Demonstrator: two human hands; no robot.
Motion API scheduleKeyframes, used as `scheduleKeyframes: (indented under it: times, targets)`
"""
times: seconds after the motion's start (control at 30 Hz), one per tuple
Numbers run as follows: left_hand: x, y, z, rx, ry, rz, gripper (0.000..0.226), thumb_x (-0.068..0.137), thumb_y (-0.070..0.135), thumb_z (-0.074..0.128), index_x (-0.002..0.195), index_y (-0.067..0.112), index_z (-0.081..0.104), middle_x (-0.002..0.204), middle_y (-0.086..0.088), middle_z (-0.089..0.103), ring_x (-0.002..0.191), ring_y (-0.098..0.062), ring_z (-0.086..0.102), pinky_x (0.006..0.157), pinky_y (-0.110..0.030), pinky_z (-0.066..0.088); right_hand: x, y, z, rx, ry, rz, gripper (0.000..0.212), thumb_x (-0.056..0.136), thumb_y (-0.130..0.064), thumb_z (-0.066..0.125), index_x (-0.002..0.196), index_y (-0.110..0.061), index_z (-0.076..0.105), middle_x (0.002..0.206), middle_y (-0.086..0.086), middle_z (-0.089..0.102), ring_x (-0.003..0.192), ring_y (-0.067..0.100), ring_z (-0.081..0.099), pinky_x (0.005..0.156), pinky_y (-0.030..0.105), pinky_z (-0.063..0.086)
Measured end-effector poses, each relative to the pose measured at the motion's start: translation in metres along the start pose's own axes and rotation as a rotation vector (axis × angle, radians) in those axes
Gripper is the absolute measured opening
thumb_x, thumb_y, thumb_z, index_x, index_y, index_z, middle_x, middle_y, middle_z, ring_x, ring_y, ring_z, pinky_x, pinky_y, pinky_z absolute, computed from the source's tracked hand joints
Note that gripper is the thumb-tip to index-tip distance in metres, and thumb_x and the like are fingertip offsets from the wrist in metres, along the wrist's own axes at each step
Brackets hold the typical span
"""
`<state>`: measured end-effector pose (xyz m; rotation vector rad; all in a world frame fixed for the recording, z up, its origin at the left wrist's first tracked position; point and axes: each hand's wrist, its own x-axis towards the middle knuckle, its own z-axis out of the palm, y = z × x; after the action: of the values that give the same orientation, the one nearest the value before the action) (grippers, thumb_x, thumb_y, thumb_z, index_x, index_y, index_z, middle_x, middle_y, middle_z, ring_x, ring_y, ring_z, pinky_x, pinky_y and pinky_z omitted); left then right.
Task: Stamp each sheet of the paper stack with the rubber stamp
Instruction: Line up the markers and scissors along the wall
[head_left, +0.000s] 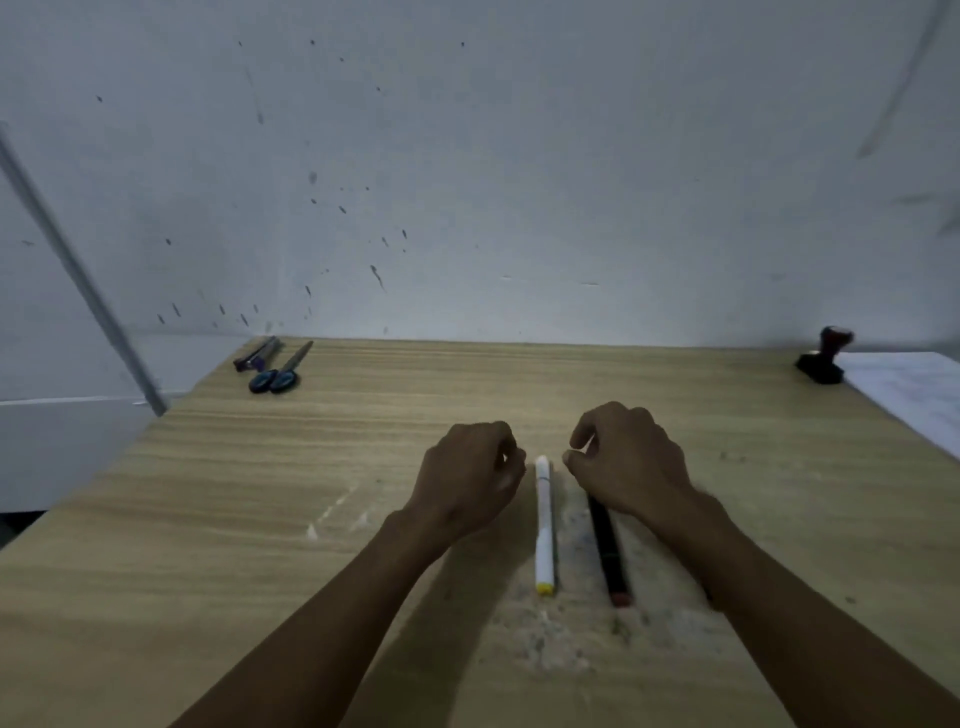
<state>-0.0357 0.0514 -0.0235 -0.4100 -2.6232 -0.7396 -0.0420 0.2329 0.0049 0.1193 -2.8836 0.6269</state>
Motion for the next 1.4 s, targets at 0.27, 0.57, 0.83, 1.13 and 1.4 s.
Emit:
scheduleKeyframes:
  times: [0.27, 0.57, 0.83, 1.13, 1.4]
  targets:
    - [-0.012, 0.025, 0.035, 0.203, -0.220, -0.277, 0.051, 0.076, 0.073, 0.050, 0.068, 0.025, 0.036, 0.071, 0.005, 0.041, 0.066, -0.018, 0.049, 0.054, -0.029, 0.032, -0.028, 0.024, 0.003, -0.111, -0.091, 0.163, 0.031, 0.076, -0.048, 0.069, 0.082, -0.026, 0.049, 0.079, -0.005, 0.046, 0.071, 0.019, 0.049, 0.054, 0.027, 0.034]
    - [-0.009, 0.035, 0.036, 0.195, -0.281, -0.389, 0.044, 0.081, 0.050, 0.056, 0.109, 0.017, 0.048, 0.105, -0.006, 0.051, 0.093, -0.026, 0.056, 0.070, -0.032, 0.037, -0.036, 0.020, 0.011, -0.117, -0.156, 0.229, 0.043, 0.073, -0.052, 0.071, 0.084, -0.025, 0.040, 0.074, -0.006, 0.036, 0.070, 0.017, 0.045, 0.057, 0.027, 0.034]
    - [-0.002, 0.000, 0.008, -0.105, -0.209, -0.503, 0.035, 0.083, 0.040, 0.061, 0.089, 0.006, 0.056, 0.083, -0.007, 0.055, 0.070, -0.020, 0.056, 0.056, -0.028, 0.041, -0.031, 0.004, 0.015, -0.050, -0.146, 0.162, 0.031, 0.072, -0.041, 0.070, 0.074, -0.020, 0.047, 0.076, -0.001, 0.058, 0.067, 0.018, 0.059, 0.051, 0.025, 0.038]
    - [0.005, -0.081, -0.059, -0.129, -0.105, -0.642, 0.028, 0.078, 0.027, 0.062, 0.082, 0.000, 0.058, 0.077, -0.015, 0.060, 0.064, -0.027, 0.056, 0.051, -0.024, 0.039, 0.000, -0.061, 0.036, 0.137, -0.183, 0.095, 0.026, 0.070, -0.032, 0.074, 0.071, -0.014, 0.055, 0.068, 0.002, 0.057, 0.056, 0.017, 0.057, 0.044, 0.022, 0.033]
    - [0.045, -0.161, -0.093, 0.084, -0.053, -0.642, 0.033, 0.077, 0.016, 0.061, 0.056, 0.012, 0.036, 0.056, -0.003, 0.039, 0.051, -0.018, 0.040, 0.053, -0.026, 0.031, 0.057, -0.130, 0.070, 0.302, -0.250, 0.063, 0.023, 0.067, -0.023, 0.071, 0.077, -0.010, 0.055, 0.074, 0.005, 0.062, 0.058, 0.021, 0.063, 0.047, 0.028, 0.050]
